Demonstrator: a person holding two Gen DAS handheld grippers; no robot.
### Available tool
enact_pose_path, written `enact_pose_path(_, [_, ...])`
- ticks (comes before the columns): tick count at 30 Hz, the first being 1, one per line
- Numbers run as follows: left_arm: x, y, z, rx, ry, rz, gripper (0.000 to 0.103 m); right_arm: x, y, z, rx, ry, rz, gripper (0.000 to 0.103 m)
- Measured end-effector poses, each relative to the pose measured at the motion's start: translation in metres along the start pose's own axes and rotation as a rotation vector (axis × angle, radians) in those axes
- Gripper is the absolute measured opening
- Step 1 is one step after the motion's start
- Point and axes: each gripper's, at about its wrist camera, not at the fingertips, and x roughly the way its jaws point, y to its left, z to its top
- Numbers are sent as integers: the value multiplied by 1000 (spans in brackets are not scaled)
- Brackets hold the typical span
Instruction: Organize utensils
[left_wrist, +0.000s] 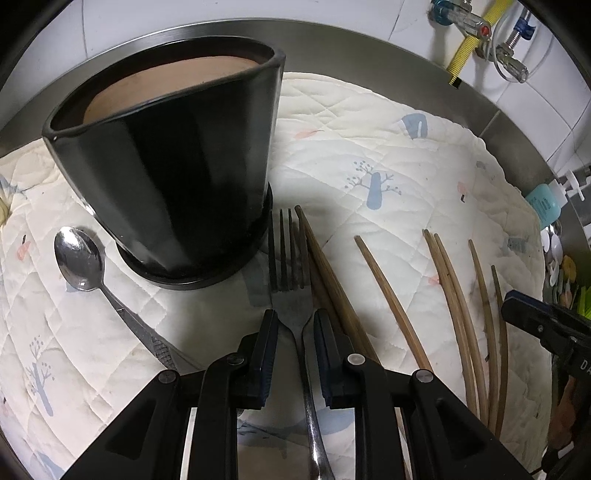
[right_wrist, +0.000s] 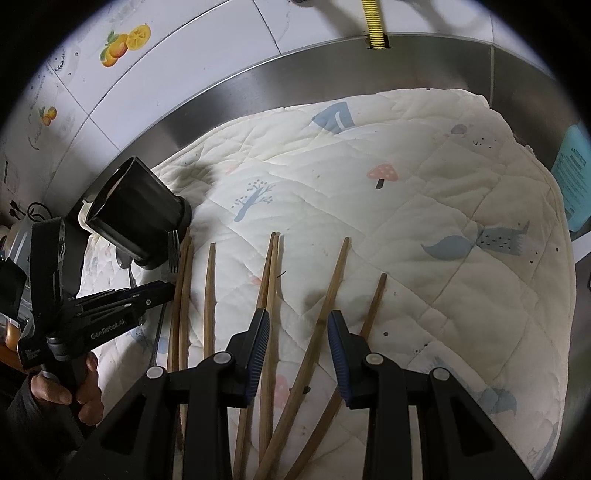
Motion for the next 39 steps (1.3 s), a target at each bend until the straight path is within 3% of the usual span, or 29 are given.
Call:
enact_pose_path(7, [3, -10, 0, 33, -19, 60, 30, -4, 0, -2, 0, -12, 8, 36])
enact_pose_path(14, [10, -24, 1, 78, -35, 115, 52, -8, -2, -4, 1, -22, 18, 36])
enact_pose_path(21, [12, -24, 5, 73, -58, 108, 47, -8, -7, -3, 4, -24, 17, 36])
enact_pose_path(29, [14, -22, 11, 75, -67, 127, 27, -5, -11, -3, 9, -13, 20, 36])
enact_pose_path(39, [7, -19, 8, 60, -79, 82, 25, -4, -13, -4, 17, 0, 23, 36])
